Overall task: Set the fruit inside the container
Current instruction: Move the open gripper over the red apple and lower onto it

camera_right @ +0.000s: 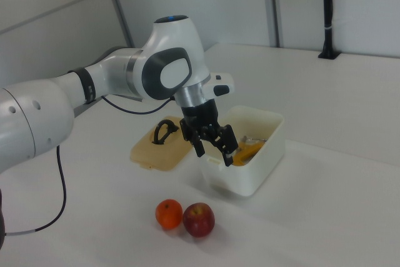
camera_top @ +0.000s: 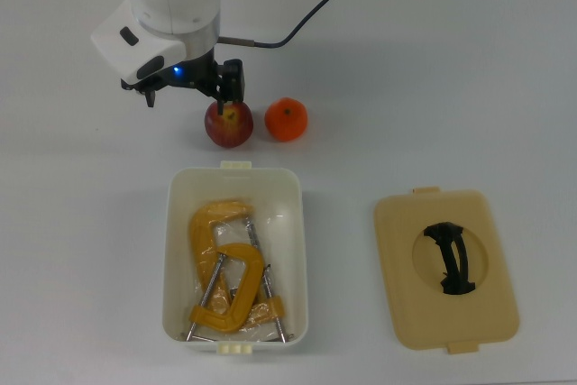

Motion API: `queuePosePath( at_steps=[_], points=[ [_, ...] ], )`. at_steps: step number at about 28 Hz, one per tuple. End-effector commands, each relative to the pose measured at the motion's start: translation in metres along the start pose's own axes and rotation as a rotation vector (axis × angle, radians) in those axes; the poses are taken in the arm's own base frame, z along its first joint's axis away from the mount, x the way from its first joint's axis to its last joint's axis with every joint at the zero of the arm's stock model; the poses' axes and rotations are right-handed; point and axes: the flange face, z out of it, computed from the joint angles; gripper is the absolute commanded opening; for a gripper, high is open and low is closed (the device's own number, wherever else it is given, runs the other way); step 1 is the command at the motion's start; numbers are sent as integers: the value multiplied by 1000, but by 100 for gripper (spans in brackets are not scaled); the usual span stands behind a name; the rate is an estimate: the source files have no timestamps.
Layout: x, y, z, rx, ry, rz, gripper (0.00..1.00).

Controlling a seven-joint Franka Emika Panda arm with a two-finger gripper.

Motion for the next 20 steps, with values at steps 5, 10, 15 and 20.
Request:
queuePosePath(
  at_steps=[5, 10, 15, 20],
  points=[
    [-89, 25, -27, 3, 22, -25, 100],
    [-95, 20, -14, 7, 25, -43, 100],
    [-98, 1, 18, 17, 33, -94, 100],
    [-96, -26, 49, 22, 75, -137, 100]
  ],
)
